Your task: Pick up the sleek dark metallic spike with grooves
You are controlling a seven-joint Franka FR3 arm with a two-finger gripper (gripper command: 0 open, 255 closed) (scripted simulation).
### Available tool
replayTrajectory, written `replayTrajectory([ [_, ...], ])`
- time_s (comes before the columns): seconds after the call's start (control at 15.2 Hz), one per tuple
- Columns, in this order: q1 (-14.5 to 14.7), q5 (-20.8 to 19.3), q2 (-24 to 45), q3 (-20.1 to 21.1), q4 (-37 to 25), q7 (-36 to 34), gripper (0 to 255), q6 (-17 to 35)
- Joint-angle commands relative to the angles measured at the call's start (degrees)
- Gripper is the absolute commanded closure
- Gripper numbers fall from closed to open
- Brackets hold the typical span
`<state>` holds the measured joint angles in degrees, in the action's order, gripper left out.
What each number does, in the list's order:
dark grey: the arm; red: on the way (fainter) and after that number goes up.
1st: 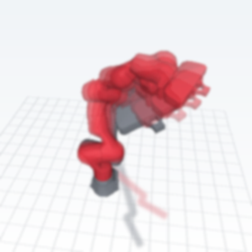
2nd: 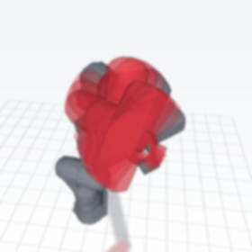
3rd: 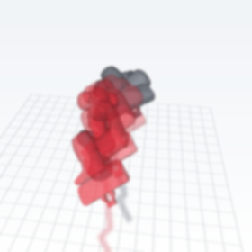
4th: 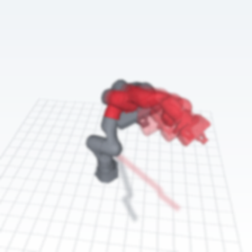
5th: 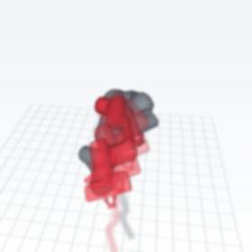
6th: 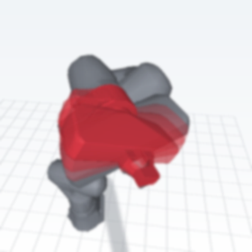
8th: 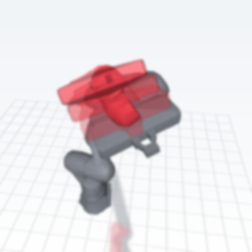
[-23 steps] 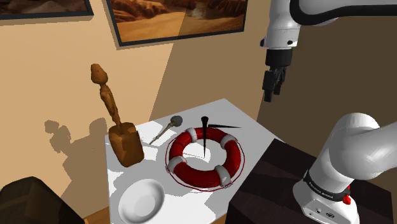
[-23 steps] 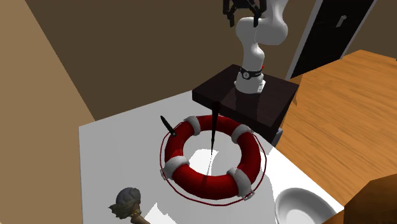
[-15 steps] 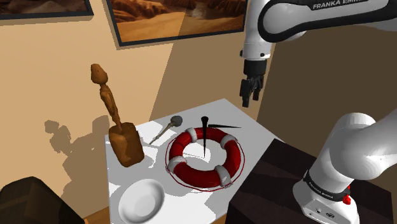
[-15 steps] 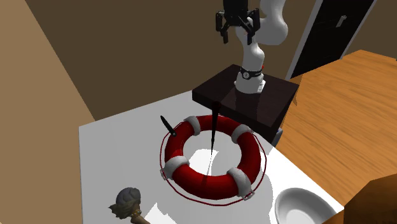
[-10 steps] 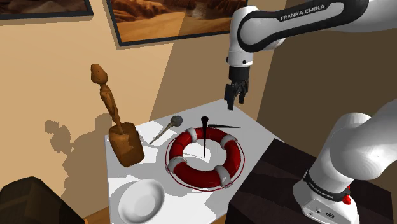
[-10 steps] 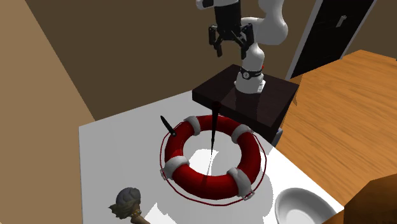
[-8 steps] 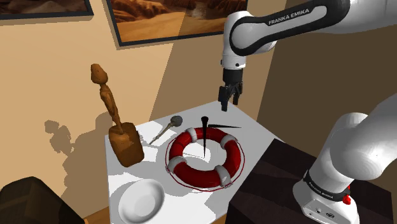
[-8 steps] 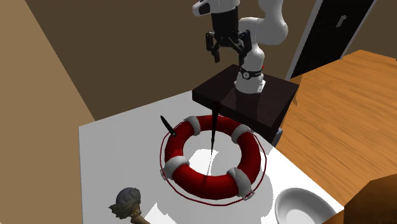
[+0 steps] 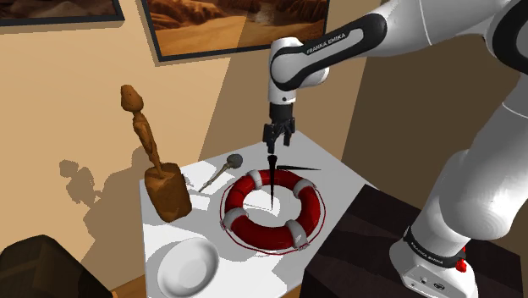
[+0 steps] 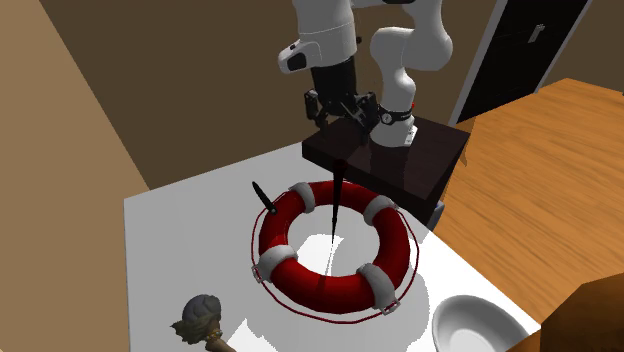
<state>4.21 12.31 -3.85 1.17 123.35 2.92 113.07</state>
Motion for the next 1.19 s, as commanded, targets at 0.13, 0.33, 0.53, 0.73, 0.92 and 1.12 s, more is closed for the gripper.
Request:
replayTrajectory([
  [0.13, 0.4, 0.6, 6.0, 0.4, -3.6, 0.1, 0, 2.7],
  [0.33, 0.4, 0.9, 7.0, 0.4, -2.4, 0.6, 0, 4.9],
  [0.53, 0.5, 1.1, 8.1, 0.5, -1.3, 1.1, 0, 7.0],
  [0.73, 0.5, 1.2, 8.2, 0.5, -1.0, 1.2, 255, 7.5],
  [0.92, 0.5, 1.2, 8.2, 0.5, -1.0, 1.2, 255, 7.4],
  [1.12, 0.5, 1.2, 8.2, 0.5, -1.0, 1.2, 255, 7.4],
])
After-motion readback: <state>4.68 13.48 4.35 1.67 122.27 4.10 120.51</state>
